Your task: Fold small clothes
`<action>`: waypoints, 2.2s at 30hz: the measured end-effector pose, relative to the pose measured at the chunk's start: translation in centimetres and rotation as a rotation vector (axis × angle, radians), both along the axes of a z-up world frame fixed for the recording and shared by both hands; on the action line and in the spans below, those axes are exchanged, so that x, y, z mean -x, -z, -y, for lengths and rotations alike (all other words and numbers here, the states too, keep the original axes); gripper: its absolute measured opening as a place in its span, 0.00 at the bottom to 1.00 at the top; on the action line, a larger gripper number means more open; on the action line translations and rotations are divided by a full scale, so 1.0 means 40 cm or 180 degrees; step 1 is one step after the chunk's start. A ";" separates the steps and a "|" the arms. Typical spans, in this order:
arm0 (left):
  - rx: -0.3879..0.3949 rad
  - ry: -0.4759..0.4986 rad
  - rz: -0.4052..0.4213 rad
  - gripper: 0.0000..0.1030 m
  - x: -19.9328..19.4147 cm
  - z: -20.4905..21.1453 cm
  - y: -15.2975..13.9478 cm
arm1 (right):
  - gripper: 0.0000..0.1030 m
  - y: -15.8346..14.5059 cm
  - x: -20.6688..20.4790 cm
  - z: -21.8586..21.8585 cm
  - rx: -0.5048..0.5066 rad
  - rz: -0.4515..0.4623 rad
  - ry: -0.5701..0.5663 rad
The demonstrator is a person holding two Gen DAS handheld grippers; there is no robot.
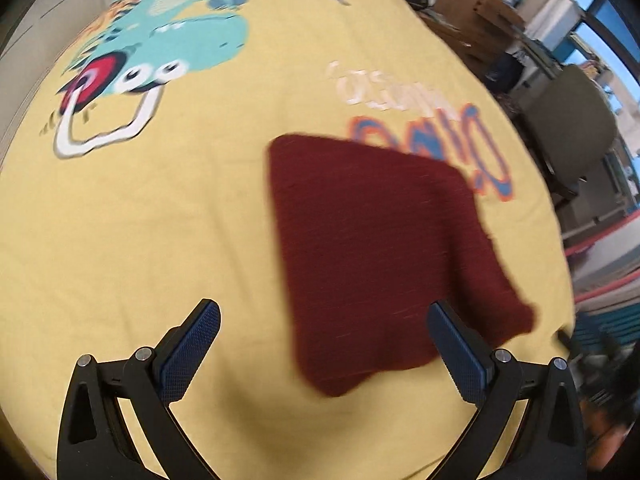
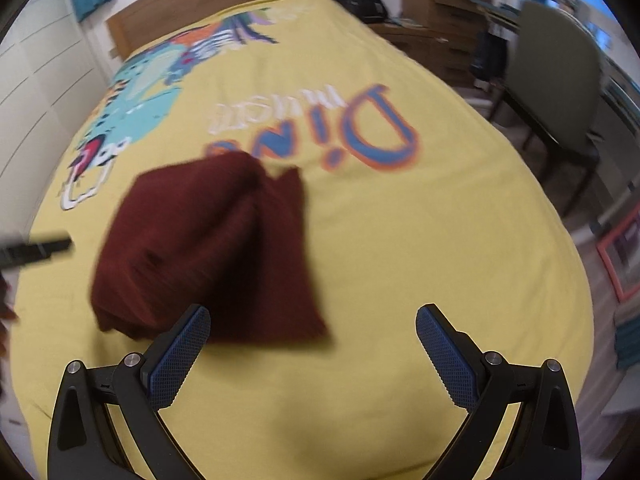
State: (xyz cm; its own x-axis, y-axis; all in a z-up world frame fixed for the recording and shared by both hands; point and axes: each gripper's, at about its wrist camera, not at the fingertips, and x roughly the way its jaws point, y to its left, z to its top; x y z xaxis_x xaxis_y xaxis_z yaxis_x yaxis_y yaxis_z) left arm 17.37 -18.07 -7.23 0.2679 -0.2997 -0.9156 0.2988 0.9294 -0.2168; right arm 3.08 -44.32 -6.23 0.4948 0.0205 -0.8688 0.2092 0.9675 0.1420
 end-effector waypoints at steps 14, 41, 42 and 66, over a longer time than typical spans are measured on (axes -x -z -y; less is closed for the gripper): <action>0.0124 -0.0202 -0.0227 0.99 0.034 -0.132 0.098 | 0.63 0.088 -0.291 -0.203 -0.0416 -0.0774 -0.0660; 0.0120 -0.0028 -0.0223 0.99 0.061 -0.089 0.103 | 0.23 0.164 -0.147 0.007 -0.0366 -0.0860 -0.0338; 0.0105 -0.0036 -0.0222 0.99 0.063 -0.090 0.105 | 0.28 0.186 -0.145 0.003 -0.0366 -0.0894 -0.0303; -0.0077 0.0067 -0.0274 0.99 -0.032 0.104 0.079 | 0.99 0.143 -0.213 0.028 -0.0664 -0.0502 -0.0233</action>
